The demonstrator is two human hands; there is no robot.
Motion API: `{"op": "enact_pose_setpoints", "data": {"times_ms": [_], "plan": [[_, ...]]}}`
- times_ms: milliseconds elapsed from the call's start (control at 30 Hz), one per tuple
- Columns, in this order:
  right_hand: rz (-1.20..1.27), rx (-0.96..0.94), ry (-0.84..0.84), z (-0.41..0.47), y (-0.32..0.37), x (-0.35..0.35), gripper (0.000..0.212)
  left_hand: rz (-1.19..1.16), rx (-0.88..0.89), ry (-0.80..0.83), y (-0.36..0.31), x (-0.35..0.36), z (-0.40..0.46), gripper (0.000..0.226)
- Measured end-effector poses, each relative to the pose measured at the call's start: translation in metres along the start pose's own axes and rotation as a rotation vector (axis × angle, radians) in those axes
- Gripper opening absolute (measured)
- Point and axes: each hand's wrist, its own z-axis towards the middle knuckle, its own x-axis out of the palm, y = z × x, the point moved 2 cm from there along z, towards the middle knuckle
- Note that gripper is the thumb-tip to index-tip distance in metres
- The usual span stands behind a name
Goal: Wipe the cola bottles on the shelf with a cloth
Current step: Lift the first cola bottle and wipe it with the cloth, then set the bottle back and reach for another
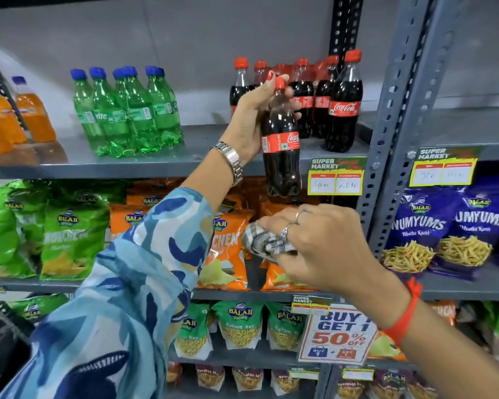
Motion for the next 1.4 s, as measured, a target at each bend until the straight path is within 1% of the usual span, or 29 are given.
{"op": "enact_pose_setpoints", "data": {"times_ms": [167, 267, 367, 467, 633, 733, 867, 1033, 1133, 1200, 1233, 1267, 1333, 1400], "plan": [[-0.064, 0.007, -0.179, 0.018, -0.012, -0.022, 0.035, 0.128, 0.118, -0.035, -0.021, 0.011, 0.021, 0.014], [-0.102, 0.023, -0.241, 0.026, -0.025, -0.032, 0.035, 0.203, 0.178, -0.096, -0.034, 0.019, 0.036, 0.013], [-0.135, 0.038, -0.243, 0.028, -0.035, -0.037, 0.035, 0.239, 0.198, -0.144, -0.04, 0.023, 0.051, 0.011], [-0.154, 0.056, -0.244, 0.027, -0.044, -0.037, 0.036, 0.358, 0.233, -0.182, -0.037, 0.022, 0.065, 0.009], [-0.198, 0.067, -0.224, 0.027, -0.057, -0.028, 0.038, 0.533, 0.242, -0.268, -0.021, 0.016, 0.085, 0.026], [-0.194, 0.083, -0.217, 0.026, -0.065, -0.022, 0.036, 0.54, 0.194, -0.274, -0.008, 0.011, 0.093, 0.031], [-0.183, 0.099, -0.204, 0.025, -0.071, -0.015, 0.039, 0.545, 0.172, -0.255, 0.003, 0.003, 0.098, 0.029], [-0.188, 0.107, -0.208, 0.027, -0.074, -0.006, 0.034, 0.561, 0.121, -0.239, 0.0, 0.003, 0.099, 0.032], [-0.204, 0.1, -0.21, 0.033, -0.076, -0.005, 0.037, 0.638, 0.1, -0.25, -0.003, 0.004, 0.1, 0.034], [-0.221, 0.092, -0.21, 0.037, -0.077, -0.005, 0.038, 0.681, 0.097, -0.246, -0.006, 0.007, 0.099, 0.039], [-0.228, 0.09, -0.213, 0.039, -0.078, -0.004, 0.036, 0.703, 0.105, -0.251, -0.007, 0.008, 0.098, 0.046], [-0.23, 0.091, -0.222, 0.041, -0.079, -0.003, 0.035, 0.752, 0.126, -0.257, -0.009, 0.011, 0.098, 0.055], [-0.219, 0.091, -0.238, 0.045, -0.081, -0.001, 0.037, 0.911, 0.223, -0.278, -0.017, 0.02, 0.095, 0.066], [-0.212, 0.082, -0.245, 0.048, -0.083, 0.001, 0.039, 0.991, 0.377, -0.311, -0.031, 0.029, 0.087, 0.065]]}}
